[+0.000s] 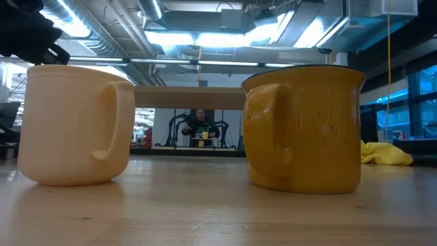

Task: Stack small to large cups/mugs on shelf
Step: Put the black cup on the shelf

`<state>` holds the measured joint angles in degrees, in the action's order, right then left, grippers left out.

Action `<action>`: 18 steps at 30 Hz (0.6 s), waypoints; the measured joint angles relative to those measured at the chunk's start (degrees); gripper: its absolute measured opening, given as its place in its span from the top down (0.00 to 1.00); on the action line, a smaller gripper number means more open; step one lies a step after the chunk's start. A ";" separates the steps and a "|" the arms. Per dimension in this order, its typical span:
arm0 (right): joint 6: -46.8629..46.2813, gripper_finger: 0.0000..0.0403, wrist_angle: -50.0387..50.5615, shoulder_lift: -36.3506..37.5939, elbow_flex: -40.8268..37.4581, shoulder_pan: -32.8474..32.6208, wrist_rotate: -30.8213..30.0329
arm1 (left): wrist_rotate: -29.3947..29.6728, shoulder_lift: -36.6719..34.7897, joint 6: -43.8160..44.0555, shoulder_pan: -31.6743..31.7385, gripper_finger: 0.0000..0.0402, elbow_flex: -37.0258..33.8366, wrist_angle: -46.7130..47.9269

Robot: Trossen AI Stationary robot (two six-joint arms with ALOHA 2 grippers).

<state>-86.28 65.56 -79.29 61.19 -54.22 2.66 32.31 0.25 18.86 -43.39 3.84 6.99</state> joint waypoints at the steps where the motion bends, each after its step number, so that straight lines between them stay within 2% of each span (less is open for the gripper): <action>1: 0.00 0.95 0.00 0.00 0.00 0.00 0.00 | -0.01 0.00 0.01 0.01 0.86 0.00 -0.01; 8: 5.79 0.98 -0.04 0.02 0.11 2.74 0.76 | 0.00 -0.02 0.01 0.01 0.86 0.00 -0.01; 12: 16.20 0.99 0.47 0.04 2.00 7.12 0.81 | 0.00 0.00 0.01 -0.01 0.86 0.02 -0.01; 18: 34.54 0.98 8.05 0.05 9.29 15.93 -4.52 | -0.02 -0.02 0.01 -0.01 0.86 0.00 -0.01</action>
<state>-51.74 73.61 -79.24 70.48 -38.28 -1.86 32.29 0.23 18.87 -43.39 3.84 6.99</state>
